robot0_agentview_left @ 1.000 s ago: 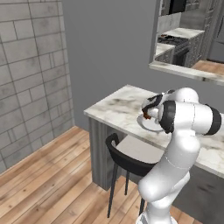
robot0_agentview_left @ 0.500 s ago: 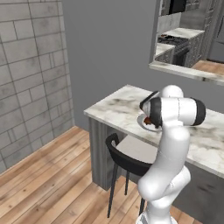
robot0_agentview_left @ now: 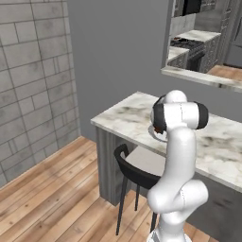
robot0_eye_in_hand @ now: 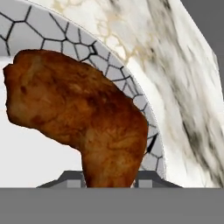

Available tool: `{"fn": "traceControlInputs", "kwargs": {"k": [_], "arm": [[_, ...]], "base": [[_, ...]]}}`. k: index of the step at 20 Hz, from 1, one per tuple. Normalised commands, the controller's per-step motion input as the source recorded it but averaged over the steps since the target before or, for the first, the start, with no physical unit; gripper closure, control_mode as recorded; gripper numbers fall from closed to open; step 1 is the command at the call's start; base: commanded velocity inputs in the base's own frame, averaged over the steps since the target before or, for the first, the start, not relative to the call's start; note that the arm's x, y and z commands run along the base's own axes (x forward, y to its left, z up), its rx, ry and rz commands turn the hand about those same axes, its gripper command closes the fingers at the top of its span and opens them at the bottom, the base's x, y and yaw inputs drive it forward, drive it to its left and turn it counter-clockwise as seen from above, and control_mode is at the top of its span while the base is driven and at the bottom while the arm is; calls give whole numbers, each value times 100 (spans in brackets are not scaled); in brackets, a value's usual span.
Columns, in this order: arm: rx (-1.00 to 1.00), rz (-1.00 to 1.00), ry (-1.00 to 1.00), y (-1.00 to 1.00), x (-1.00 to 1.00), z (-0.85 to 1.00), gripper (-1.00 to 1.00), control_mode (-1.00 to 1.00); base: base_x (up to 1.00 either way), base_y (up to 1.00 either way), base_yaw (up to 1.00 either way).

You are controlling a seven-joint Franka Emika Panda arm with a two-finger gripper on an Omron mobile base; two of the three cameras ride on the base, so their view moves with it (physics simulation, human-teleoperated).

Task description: Take the chicken drumsticks from the pan and place one on each plate on the dining counter.

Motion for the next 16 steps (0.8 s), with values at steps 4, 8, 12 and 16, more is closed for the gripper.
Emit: {"fn": "traceControlInputs", "kwargs": {"k": [4, 8, 12, 16], "arm": [[0, 0, -5, -37, 13, -19, 100, -100], [-2, 0, -10, 4, -23, -1, -100, -100], [-2, 0, -14, 3, -22, 2, -100, -100], [0, 0, -19, -5, -9, 35, -100, -100]], "base": [[0, 0, 0], [0, 0, 0], [0, 0, 0], [0, 0, 0]]}}
